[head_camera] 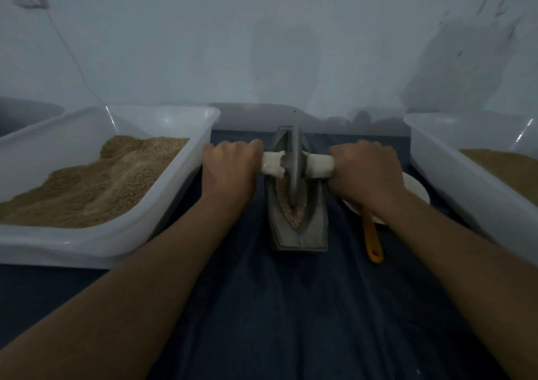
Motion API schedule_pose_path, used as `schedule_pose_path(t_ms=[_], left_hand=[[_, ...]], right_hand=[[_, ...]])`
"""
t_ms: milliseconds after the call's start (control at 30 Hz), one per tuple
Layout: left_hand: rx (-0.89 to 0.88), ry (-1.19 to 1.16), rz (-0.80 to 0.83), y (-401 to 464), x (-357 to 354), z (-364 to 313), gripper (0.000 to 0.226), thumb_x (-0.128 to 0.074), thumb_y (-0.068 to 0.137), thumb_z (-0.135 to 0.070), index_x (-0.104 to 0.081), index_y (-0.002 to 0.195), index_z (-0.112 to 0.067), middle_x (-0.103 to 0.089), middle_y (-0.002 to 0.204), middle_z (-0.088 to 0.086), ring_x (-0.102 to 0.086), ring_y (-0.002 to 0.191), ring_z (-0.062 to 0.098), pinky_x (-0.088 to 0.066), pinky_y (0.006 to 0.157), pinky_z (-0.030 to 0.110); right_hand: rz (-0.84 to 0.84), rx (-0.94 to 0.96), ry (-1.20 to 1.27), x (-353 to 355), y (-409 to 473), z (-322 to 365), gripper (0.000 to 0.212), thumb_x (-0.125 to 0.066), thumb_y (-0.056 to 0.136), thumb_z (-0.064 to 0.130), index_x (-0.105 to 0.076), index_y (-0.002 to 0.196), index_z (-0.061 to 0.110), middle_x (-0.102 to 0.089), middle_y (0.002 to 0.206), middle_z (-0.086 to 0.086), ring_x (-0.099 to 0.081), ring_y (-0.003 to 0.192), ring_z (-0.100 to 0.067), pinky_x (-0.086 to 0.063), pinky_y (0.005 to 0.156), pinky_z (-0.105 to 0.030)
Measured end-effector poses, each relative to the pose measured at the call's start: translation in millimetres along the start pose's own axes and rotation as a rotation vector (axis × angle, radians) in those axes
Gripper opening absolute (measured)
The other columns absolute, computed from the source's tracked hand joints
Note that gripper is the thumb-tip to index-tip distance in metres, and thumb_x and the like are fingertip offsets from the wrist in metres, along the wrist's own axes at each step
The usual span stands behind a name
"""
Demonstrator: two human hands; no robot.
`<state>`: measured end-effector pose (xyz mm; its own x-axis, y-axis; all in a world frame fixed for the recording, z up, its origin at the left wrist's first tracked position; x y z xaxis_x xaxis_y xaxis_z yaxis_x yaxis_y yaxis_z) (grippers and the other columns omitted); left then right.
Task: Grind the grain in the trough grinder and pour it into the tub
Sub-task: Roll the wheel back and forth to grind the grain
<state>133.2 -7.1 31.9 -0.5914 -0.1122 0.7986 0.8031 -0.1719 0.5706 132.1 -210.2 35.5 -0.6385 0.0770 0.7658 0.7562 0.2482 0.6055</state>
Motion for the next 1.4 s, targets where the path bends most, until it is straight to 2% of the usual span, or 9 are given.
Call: schedule_pose_path(t_ms=[167,300,500,667,767,933,1167,1300,1400], left_hand=[[0.03,-0.136,0.438,56,-45,10,0.033,-0.072,0.084,-0.019,-0.068,0.117,-0.018,-0.065,0.104,0.009,-0.066,0.103,0.034,-0.045,0.075,0.039],[0.04,-0.182,0.564,69,-58,12,0.03,-0.075,0.082,-0.022,-0.066,0.11,-0.017,-0.063,0.098,0.008,-0.063,0.094,0.032,-0.052,0.083,0.04],[0.072,-0.086,0.134,21,-19,2,0.016,-0.066,0.091,-0.011,-0.065,0.103,-0.022,-0.069,0.1,0.006,-0.066,0.094,0.03,-0.038,0.074,0.037],[-0.028,-0.097,-0.164,-37,27,0,0.019,-0.044,0.084,-0.004,-0.051,0.091,-0.019,-0.064,0.087,0.006,-0.059,0.079,0.033,-0.03,0.068,0.039],[-0.062,-0.089,-0.211,-46,41,-1,0.019,-0.039,0.078,-0.005,-0.051,0.087,-0.018,-0.062,0.079,0.007,-0.058,0.072,0.033,-0.029,0.065,0.038],[0.022,-0.075,-0.013,-30,9,5,0.018,-0.066,0.086,-0.012,-0.053,0.093,-0.022,-0.067,0.088,0.003,-0.064,0.081,0.03,-0.033,0.066,0.035],[0.07,-0.122,0.285,41,-34,10,0.025,-0.07,0.084,-0.018,-0.069,0.109,-0.021,-0.069,0.108,0.009,-0.067,0.101,0.033,-0.042,0.073,0.038],[0.065,-0.14,0.43,60,-44,8,0.03,-0.07,0.085,-0.023,-0.07,0.115,-0.019,-0.069,0.116,0.01,-0.066,0.11,0.033,-0.045,0.08,0.039],[0.07,-0.094,0.332,55,-32,3,0.028,-0.07,0.087,-0.02,-0.07,0.115,-0.019,-0.069,0.113,0.008,-0.066,0.108,0.032,-0.043,0.08,0.038]], right_hand=[[0.643,0.041,0.133,-48,58,-4,0.016,-0.069,0.071,0.031,-0.064,0.076,0.016,-0.064,0.071,-0.003,-0.057,0.058,-0.019,-0.036,0.049,-0.023],[0.711,0.03,0.198,-58,70,-2,0.011,-0.069,0.063,0.02,-0.06,0.064,0.013,-0.057,0.061,-0.002,-0.048,0.049,-0.019,-0.028,0.043,-0.019],[0.314,0.022,0.063,-25,37,-3,0.018,-0.067,0.067,0.037,-0.062,0.072,0.02,-0.061,0.066,0.001,-0.052,0.054,-0.017,-0.032,0.049,-0.023],[-0.174,0.004,-0.004,29,-31,14,0.025,-0.068,0.073,0.018,-0.043,0.071,0.019,-0.048,0.055,-0.005,-0.03,0.045,-0.019,-0.015,0.049,-0.022],[-0.159,-0.028,-0.038,33,-42,13,0.027,-0.071,0.075,0.019,-0.044,0.074,0.019,-0.052,0.058,-0.004,-0.036,0.046,-0.021,-0.016,0.048,-0.023],[-0.225,0.05,-0.043,35,-20,15,0.025,-0.075,0.068,0.023,-0.051,0.068,0.018,-0.053,0.056,-0.006,-0.033,0.047,-0.021,-0.016,0.051,-0.025],[0.56,0.04,0.103,-41,51,-2,0.024,-0.07,0.065,0.043,-0.064,0.074,0.021,-0.063,0.069,0.002,-0.058,0.058,-0.016,-0.036,0.049,-0.023],[0.686,0.025,0.142,-56,63,-6,0.024,-0.067,0.058,0.036,-0.064,0.065,0.014,-0.059,0.06,-0.004,-0.05,0.048,-0.021,-0.031,0.045,-0.023],[0.666,-0.026,0.185,-57,52,-8,0.02,-0.069,0.069,0.033,-0.062,0.072,0.014,-0.062,0.07,-0.004,-0.055,0.056,-0.02,-0.037,0.05,-0.025]])
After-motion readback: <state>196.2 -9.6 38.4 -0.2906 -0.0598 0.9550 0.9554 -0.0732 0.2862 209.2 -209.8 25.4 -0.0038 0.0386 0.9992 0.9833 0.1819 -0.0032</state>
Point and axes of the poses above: each hand's wrist, its own y-axis towards the middle knuckle, its own x-axis out of the back of the hand, z = x × y, the point moved 8 cm from there along y, towards the middle knuckle
